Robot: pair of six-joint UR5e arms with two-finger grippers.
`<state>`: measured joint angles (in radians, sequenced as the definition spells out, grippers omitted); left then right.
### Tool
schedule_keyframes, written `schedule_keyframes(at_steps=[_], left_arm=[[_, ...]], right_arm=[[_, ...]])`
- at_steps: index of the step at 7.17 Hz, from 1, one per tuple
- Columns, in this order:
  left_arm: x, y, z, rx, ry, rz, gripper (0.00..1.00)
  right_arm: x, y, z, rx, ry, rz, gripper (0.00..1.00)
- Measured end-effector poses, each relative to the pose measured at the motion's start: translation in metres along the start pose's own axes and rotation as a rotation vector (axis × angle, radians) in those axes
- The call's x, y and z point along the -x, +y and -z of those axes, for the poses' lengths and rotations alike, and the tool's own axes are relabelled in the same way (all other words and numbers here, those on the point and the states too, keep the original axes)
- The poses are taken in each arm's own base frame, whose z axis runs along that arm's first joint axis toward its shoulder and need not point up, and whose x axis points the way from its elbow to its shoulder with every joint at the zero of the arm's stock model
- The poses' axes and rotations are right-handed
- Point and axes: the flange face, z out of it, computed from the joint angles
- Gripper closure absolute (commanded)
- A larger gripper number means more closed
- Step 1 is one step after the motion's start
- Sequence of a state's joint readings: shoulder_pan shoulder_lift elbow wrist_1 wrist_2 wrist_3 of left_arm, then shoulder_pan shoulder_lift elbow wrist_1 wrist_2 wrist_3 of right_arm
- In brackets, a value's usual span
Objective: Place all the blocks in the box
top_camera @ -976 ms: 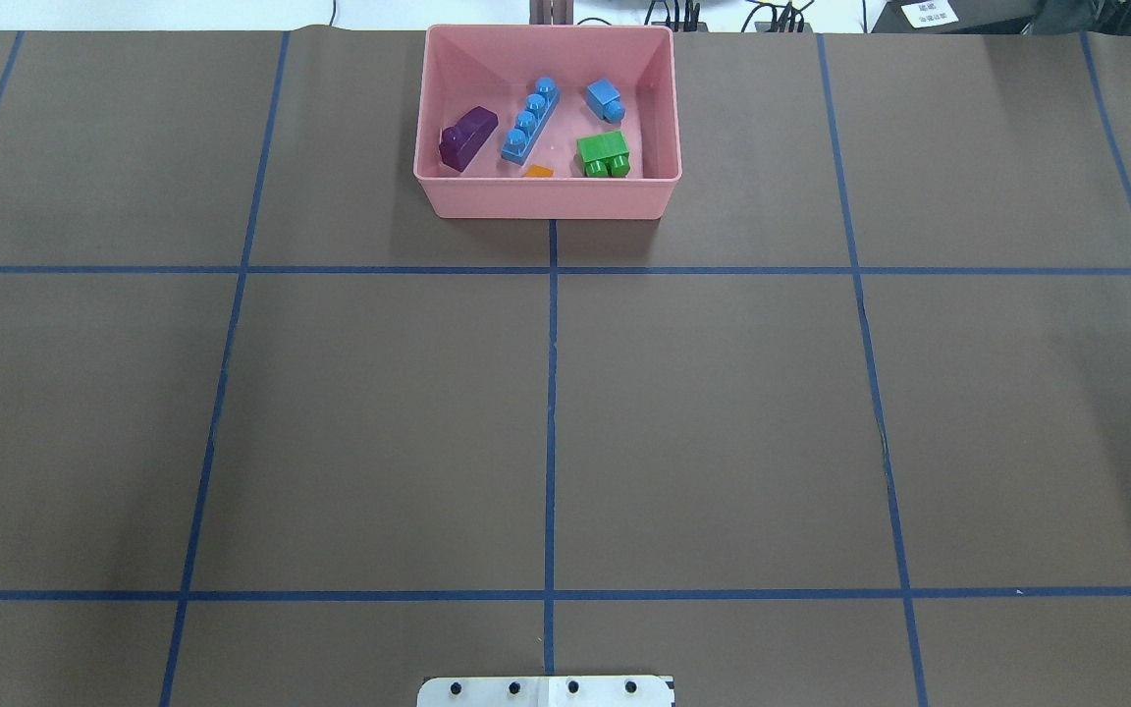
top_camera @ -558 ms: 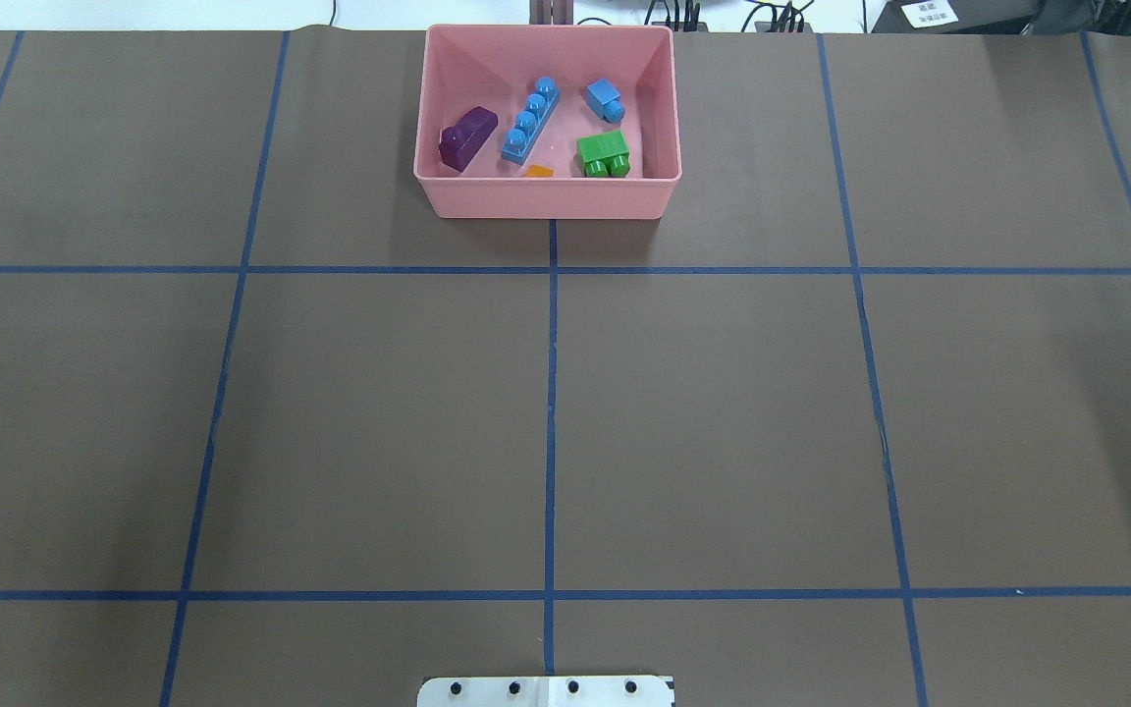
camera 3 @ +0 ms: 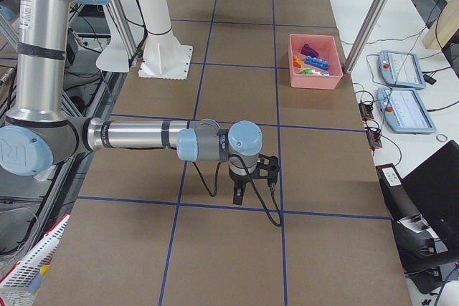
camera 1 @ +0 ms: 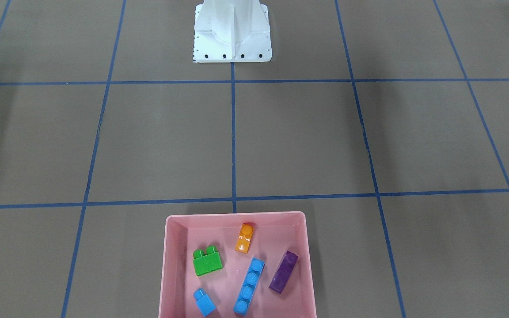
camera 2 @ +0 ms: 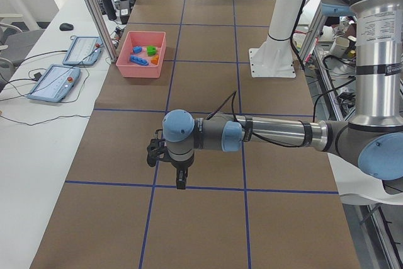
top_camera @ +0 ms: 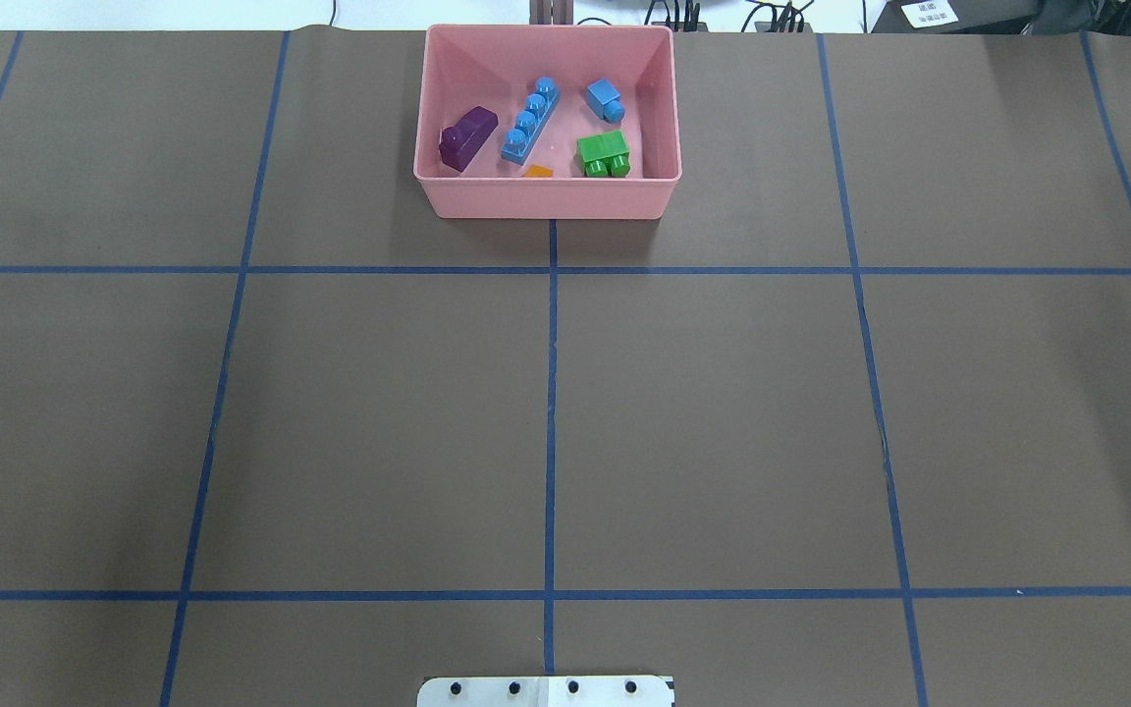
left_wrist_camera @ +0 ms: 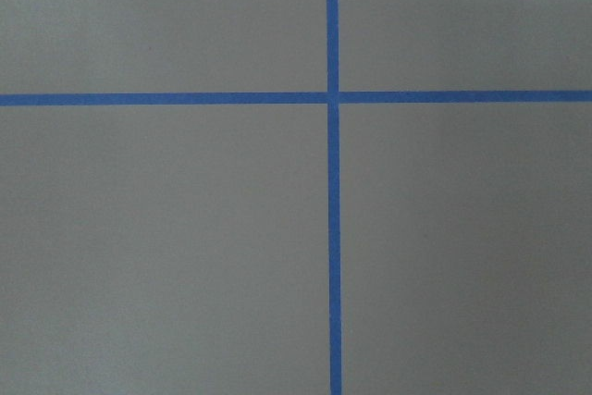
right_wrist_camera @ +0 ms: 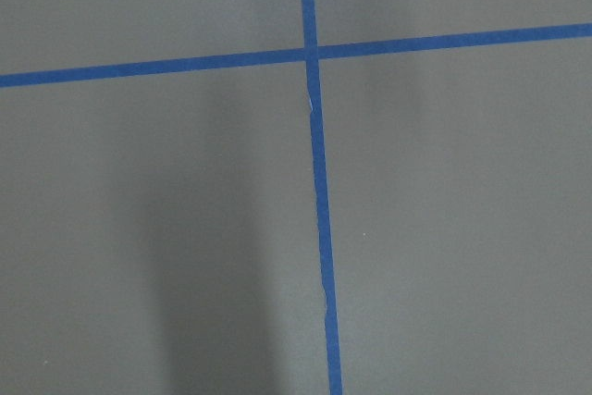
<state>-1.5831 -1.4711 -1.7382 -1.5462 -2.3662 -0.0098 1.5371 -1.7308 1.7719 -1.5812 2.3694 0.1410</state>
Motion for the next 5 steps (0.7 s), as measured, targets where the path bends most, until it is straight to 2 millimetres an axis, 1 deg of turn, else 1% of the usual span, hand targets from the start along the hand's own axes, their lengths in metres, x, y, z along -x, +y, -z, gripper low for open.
schedule_keyframes(at_steps=[5], left_arm=[[0.0009,-0.0021,0.0009,-0.002,-0.018,-0.003,0.00]], right_arm=[[-0.0006,0.0006,-0.0004,0.000,0.001,-0.003,0.00]])
